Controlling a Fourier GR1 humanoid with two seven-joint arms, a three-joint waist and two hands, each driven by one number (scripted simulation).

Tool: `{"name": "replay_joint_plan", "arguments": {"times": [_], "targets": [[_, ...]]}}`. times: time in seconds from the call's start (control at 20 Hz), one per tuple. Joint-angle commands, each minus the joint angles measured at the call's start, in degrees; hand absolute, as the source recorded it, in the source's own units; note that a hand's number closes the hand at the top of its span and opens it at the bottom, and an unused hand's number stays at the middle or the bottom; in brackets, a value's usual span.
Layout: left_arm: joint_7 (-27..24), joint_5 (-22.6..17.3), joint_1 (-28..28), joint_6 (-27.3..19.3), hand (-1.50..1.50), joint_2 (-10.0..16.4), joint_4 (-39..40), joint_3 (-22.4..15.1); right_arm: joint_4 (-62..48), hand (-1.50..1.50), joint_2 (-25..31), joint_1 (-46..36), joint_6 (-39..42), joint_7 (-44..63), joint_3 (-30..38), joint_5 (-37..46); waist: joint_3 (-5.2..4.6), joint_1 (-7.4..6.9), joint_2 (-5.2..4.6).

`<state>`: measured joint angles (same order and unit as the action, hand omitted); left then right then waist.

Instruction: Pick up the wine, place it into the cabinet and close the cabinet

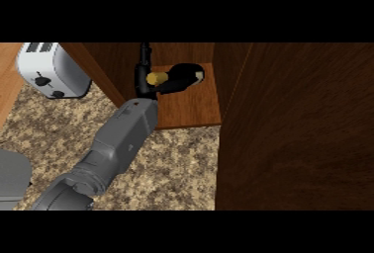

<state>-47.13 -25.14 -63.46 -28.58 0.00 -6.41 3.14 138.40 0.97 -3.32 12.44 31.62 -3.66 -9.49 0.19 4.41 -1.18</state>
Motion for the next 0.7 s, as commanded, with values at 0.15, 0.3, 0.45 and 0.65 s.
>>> {"name": "replay_joint_plan", "arguments": {"times": [0.15,0.3,0.45,0.65], "targets": [[-4.13,0.58,4.16,2.63,-1.5,0.5,0.7,0.42,6.0,-1.5,-0.13,2.31,-0.87,2.58,-0.39,-2.74,-0.26,-0.22,-0.14],[-1.75,0.62,2.29,6.14,-1.5,1.32,0.45,0.48,6.53,-1.5,0.42,-0.62,-2.0,5.56,-0.39,-3.22,-0.29,-0.41,-0.08],[-3.52,1.63,3.46,7.25,-1.5,0.52,0.72,-0.32,0.05,-1.5,-0.62,-4.52,-2.66,2.2,-0.48,0.05,-0.29,-1.24,-0.2],[-1.67,0.85,2.37,8.74,-1.5,0.46,0.46,0.37,3.85,-1.5,0.38,1.13,-0.76,2.84,-0.11,-3.08,-0.24,-1.06,0.14]]}}
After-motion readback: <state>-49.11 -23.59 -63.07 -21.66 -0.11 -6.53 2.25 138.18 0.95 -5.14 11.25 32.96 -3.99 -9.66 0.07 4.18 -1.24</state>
